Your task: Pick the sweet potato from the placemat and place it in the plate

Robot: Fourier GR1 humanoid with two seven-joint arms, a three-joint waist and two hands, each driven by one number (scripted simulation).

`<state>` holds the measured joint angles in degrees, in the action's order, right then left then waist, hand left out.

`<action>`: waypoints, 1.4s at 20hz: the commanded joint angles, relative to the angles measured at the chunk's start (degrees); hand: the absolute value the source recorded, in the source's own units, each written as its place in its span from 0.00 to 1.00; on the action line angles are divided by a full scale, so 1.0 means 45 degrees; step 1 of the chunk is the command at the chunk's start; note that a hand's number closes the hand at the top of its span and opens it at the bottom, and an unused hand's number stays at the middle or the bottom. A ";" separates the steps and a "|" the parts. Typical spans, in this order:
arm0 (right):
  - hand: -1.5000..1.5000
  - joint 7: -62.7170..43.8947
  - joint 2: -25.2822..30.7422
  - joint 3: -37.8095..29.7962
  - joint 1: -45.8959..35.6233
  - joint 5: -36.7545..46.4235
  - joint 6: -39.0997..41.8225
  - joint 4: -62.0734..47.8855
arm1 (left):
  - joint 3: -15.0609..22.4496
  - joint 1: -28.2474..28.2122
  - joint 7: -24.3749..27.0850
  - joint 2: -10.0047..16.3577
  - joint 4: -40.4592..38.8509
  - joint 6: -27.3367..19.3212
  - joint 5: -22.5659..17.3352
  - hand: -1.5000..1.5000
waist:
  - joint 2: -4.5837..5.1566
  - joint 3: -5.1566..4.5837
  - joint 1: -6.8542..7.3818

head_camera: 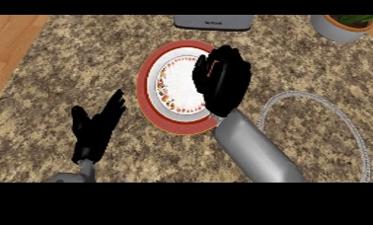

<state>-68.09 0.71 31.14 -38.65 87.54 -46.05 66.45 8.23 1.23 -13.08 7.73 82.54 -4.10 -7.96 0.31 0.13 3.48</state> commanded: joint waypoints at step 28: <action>0.00 0.4956 -0.0153 -0.0348 -0.0215 -1.0568 -0.7963 -0.3738 | -0.0716 0.0434 -0.0221 0.0065 -0.0498 0.0214 -0.0239 0.50 | 0.0041 -0.0012 -0.0376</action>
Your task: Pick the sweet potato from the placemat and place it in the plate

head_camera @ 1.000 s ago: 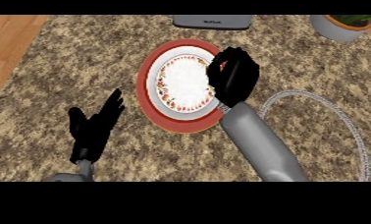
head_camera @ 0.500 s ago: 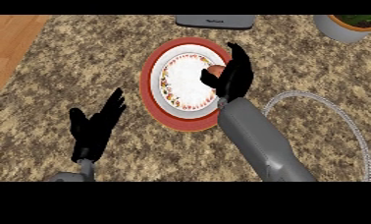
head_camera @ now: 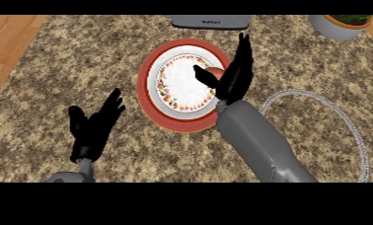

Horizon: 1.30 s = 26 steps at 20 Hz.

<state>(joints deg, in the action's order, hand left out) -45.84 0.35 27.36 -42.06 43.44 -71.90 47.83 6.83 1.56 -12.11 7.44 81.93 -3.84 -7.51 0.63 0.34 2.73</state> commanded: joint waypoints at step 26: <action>0.00 0.4131 0.0418 0.4923 1.0168 -0.0761 0.0348 0.8246 | -0.0233 -0.0656 -0.0641 -0.0464 0.0787 -0.0244 0.0497 0.50 | -0.0158 -0.0080 -0.0635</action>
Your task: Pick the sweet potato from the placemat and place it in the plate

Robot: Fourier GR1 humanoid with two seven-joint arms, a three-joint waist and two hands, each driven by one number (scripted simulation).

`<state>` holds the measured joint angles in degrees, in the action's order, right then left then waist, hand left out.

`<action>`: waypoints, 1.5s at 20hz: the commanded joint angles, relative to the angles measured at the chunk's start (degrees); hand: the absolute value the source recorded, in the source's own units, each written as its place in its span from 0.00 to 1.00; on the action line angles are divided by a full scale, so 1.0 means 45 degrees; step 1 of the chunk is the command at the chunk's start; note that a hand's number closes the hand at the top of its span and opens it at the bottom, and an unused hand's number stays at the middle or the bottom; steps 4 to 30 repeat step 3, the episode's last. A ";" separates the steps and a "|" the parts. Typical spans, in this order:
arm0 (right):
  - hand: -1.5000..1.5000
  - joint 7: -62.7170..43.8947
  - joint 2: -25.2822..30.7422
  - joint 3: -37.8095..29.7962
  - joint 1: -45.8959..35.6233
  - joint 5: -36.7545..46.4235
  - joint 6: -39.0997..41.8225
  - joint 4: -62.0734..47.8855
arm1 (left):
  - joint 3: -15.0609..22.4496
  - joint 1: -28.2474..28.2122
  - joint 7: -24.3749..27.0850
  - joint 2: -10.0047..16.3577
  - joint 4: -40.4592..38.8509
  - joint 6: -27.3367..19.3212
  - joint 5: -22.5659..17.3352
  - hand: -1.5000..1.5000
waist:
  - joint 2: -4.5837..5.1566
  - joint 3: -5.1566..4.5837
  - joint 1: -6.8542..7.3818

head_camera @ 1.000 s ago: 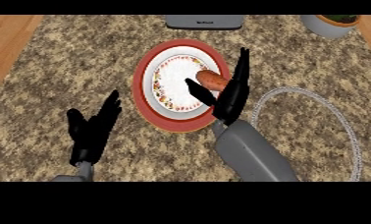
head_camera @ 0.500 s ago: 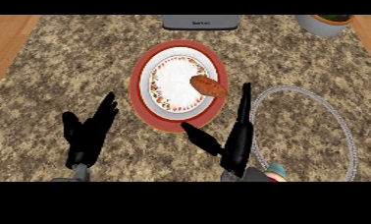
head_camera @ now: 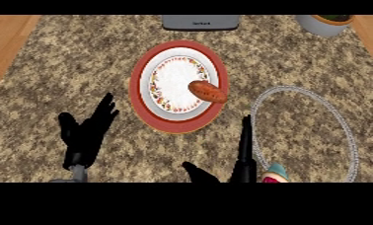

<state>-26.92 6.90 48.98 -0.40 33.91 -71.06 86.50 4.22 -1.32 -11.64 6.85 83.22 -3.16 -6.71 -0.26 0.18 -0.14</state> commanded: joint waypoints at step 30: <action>0.00 0.0230 -0.0674 0.0144 0.1917 0.1497 0.0216 0.0537 | 0.0217 -0.0072 -0.0002 -0.0359 -0.0310 -0.0041 0.0457 0.50 | 0.0047 -0.0043 0.0002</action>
